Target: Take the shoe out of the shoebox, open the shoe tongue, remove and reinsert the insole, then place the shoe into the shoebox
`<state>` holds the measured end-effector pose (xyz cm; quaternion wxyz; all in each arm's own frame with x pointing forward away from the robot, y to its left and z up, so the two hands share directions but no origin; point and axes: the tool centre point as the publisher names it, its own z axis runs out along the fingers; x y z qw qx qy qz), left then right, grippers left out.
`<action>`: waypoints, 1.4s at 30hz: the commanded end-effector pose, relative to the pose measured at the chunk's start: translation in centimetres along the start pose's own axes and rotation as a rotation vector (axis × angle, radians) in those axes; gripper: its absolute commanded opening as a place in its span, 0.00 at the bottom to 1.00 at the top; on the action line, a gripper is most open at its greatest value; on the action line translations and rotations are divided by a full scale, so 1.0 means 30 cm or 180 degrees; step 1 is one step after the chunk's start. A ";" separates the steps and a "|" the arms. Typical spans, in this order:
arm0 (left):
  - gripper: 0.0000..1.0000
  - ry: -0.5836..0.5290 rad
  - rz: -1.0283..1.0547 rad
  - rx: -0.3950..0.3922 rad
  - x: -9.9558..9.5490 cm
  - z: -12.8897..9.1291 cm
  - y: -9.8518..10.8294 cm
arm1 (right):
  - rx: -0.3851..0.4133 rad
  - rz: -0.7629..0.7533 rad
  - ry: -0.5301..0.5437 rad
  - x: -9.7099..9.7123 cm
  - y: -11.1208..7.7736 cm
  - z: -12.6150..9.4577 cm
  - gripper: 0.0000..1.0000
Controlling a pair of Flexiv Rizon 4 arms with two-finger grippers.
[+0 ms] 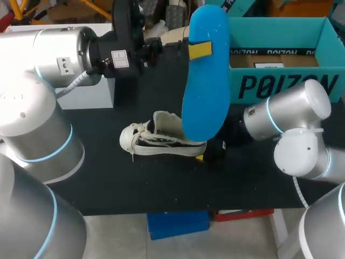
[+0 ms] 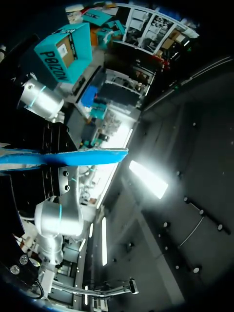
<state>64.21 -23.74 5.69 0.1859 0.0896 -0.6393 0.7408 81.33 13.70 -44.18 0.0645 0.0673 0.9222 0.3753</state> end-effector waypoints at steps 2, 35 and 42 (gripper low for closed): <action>0.00 -0.0011 -0.0004 -0.0009 0.004 -0.001 0.004 | -0.0585 -0.0007 0.0069 -0.013 -0.025 0.013 1.00; 0.00 -0.0011 -0.0004 -0.0009 0.004 -0.001 0.004 | 0.0560 0.0059 0.0178 -0.081 0.071 -0.114 1.00; 0.00 -0.0011 -0.0004 -0.0009 0.004 -0.001 0.004 | 0.1165 -0.0137 0.0172 -0.105 0.167 -0.108 1.00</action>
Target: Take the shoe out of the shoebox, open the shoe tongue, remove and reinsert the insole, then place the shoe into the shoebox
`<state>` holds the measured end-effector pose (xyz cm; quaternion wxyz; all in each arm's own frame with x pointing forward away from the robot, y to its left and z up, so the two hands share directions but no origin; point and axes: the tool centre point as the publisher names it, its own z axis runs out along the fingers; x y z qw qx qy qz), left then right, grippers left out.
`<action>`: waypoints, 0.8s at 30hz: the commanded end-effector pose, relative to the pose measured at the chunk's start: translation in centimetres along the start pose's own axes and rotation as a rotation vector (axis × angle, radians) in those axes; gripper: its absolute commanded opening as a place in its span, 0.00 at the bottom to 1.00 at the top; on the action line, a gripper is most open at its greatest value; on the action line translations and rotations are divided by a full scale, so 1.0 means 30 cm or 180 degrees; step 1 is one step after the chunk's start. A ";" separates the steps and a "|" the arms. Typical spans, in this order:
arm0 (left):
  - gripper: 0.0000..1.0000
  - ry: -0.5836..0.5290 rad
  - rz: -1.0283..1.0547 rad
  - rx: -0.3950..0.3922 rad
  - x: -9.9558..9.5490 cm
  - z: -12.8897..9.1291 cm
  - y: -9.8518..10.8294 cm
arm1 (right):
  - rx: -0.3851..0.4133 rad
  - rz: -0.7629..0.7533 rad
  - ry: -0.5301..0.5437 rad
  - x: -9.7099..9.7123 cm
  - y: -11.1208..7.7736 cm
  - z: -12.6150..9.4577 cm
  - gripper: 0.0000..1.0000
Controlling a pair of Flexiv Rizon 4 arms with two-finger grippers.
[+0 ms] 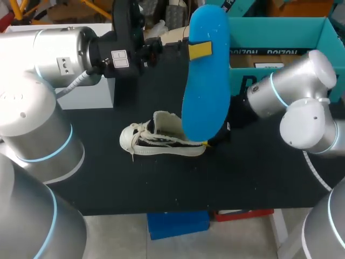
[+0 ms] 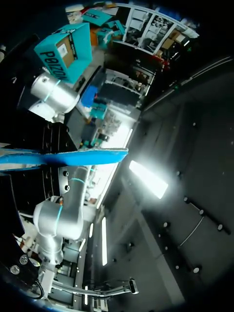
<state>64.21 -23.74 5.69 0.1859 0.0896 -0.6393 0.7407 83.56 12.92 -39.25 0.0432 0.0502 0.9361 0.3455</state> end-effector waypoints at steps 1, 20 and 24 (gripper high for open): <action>0.00 -0.0011 -0.0004 -0.0009 0.004 -0.001 0.004 | 0.1021 -0.0067 0.0029 -0.023 0.073 0.013 1.00; 0.00 -0.0011 -0.0004 -0.0009 0.004 -0.001 0.004 | 0.1856 -0.0301 0.0337 -0.102 0.186 0.163 0.84; 0.00 -0.0011 -0.0004 -0.0009 0.004 -0.001 0.004 | 0.1899 -0.0299 0.0386 -0.110 0.184 0.195 0.82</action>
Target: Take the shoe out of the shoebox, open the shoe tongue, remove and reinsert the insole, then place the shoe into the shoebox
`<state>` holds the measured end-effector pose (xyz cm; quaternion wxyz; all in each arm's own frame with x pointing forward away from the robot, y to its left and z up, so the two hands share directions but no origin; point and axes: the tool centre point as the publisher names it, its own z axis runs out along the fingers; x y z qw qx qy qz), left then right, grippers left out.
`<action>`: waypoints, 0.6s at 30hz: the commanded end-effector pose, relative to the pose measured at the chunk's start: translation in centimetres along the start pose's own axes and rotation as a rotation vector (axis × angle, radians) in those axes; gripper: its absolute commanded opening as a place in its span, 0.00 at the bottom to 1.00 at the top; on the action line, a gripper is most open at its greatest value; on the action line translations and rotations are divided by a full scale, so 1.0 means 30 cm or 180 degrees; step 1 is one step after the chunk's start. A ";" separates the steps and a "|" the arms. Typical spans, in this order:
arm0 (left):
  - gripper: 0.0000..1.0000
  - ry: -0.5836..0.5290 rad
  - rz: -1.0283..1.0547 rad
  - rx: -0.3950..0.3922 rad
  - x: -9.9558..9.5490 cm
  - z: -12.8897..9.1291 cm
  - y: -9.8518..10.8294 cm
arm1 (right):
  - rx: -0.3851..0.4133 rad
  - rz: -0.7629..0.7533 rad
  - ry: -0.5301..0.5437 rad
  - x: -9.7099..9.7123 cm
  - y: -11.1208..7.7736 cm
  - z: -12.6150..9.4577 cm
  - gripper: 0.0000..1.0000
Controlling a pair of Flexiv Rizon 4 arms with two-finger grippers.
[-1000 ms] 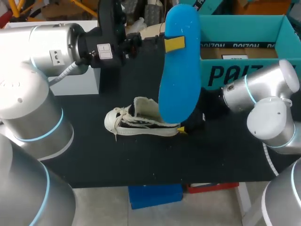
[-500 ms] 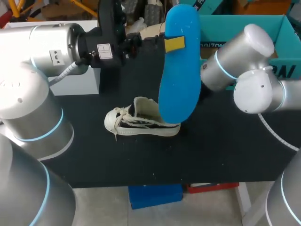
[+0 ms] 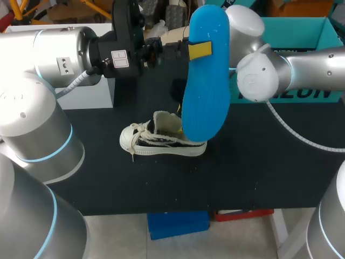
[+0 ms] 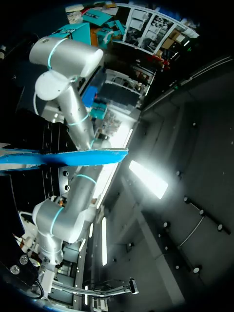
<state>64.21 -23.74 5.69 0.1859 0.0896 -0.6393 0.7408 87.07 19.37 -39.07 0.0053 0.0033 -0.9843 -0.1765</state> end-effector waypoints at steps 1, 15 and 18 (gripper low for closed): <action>0.00 -0.0011 -0.0004 -0.0009 0.004 -0.001 0.004 | 0.0797 0.0007 0.0083 -0.030 0.024 0.046 0.81; 0.00 -0.0011 -0.0004 -0.0009 0.004 -0.001 0.004 | 0.0994 -0.0019 0.0242 -0.040 0.047 0.096 0.86; 0.00 -0.0011 -0.0004 -0.0009 0.004 -0.001 0.004 | 0.0969 0.0024 0.0229 -0.035 0.040 0.106 0.91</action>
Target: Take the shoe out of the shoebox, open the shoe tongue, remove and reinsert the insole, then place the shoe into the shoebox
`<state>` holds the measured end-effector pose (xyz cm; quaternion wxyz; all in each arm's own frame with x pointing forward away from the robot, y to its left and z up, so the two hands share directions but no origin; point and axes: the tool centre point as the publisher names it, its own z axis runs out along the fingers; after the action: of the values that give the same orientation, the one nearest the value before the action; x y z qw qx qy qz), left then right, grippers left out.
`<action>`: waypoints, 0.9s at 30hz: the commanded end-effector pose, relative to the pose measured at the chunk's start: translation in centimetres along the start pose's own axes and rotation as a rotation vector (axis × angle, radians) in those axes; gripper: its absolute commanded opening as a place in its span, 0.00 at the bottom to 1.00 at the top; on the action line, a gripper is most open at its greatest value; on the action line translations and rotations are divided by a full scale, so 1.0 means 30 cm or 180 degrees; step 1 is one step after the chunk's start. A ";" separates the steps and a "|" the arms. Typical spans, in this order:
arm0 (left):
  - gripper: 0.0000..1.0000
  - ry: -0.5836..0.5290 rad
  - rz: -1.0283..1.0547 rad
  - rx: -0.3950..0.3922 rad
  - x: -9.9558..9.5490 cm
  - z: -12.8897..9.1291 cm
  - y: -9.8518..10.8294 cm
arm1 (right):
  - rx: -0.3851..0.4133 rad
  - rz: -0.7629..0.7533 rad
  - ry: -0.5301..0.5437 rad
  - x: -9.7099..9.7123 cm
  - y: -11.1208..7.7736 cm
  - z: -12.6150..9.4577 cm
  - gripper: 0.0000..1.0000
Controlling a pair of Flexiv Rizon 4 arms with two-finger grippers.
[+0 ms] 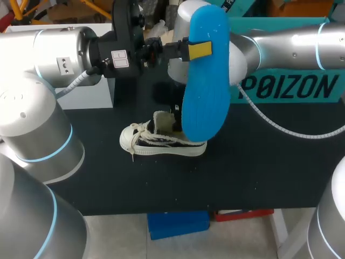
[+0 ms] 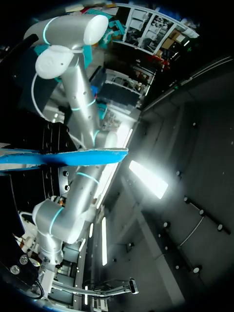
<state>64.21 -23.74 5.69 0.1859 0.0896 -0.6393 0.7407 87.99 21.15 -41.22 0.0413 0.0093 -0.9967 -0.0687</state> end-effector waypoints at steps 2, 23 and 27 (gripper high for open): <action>0.00 -0.0011 -0.0004 -0.0009 0.004 -0.001 0.004 | 0.0274 0.0032 -0.0008 0.001 0.014 0.026 0.75; 0.00 -0.0011 -0.0004 -0.0009 0.004 -0.001 0.004 | 0.0404 0.0114 -0.0002 0.020 -0.004 0.038 0.00; 0.00 -0.0011 -0.0004 -0.0009 0.004 -0.001 0.004 | 0.0404 0.0114 -0.0002 0.020 -0.004 0.038 0.00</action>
<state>64.21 -23.74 5.69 0.1859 0.0896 -0.6393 0.7407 87.32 21.03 -42.33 0.0415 -0.0056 -0.9991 -0.0067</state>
